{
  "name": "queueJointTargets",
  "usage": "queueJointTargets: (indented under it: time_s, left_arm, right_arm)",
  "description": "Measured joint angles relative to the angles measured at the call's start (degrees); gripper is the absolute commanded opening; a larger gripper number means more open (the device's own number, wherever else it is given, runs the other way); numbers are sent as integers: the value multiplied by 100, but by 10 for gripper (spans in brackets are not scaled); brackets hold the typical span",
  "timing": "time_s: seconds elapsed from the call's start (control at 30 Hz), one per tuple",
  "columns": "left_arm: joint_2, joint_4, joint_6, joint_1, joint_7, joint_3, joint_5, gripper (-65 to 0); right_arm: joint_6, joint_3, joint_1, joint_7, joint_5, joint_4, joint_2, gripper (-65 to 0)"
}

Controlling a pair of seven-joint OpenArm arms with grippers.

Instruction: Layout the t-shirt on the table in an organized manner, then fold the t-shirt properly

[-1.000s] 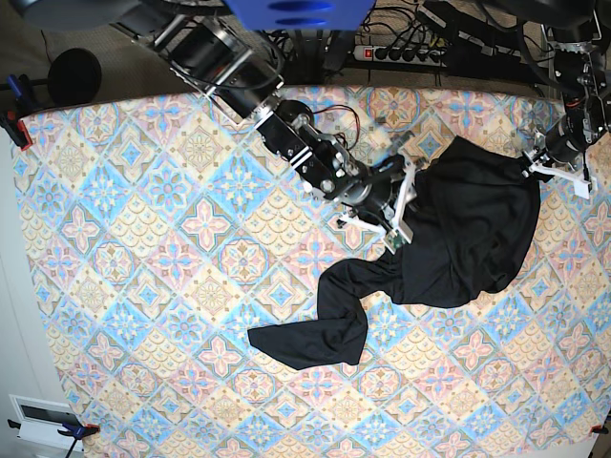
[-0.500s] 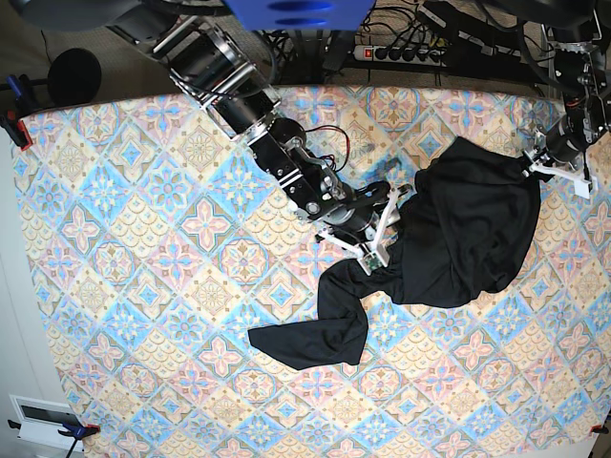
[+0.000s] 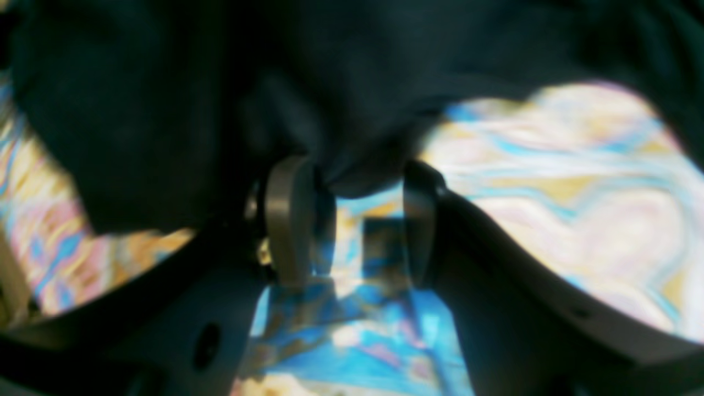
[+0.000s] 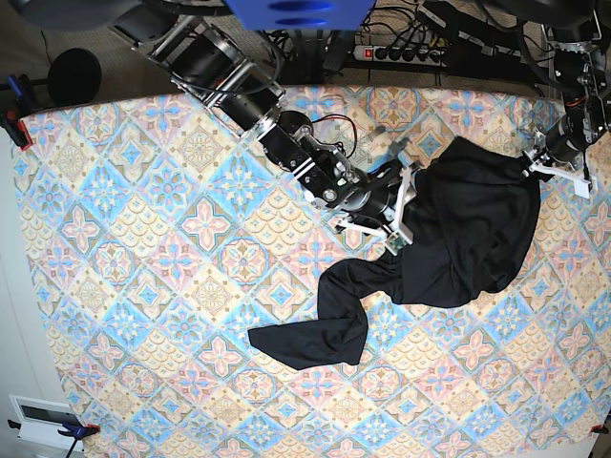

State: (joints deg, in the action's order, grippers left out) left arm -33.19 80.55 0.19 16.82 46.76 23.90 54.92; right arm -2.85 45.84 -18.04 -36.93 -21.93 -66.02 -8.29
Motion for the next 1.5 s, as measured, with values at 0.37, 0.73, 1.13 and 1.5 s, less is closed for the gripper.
queueJointTargets:
  time_s: [0.37,0.73,1.13,1.5]
  left_arm:
    - [0,0,0,15,0,0,-2,-418]
    - [2,0,0,-2,2,0,0,-418]
    - [-13,791,33,-20,44,-402,-57,-418]
    - [20,1558,22,-133,79,-479,-70,-418]
  right_arm:
    - [33,289,-227,251,31,444,9,-417]
    - [22,308,-168,748,9,603,17,-650]
    - [-98,-1032,437,-90,7,-2184,643,-650]
    - [-125,-2435,1377,-334,-31,-4166,1596,-650]
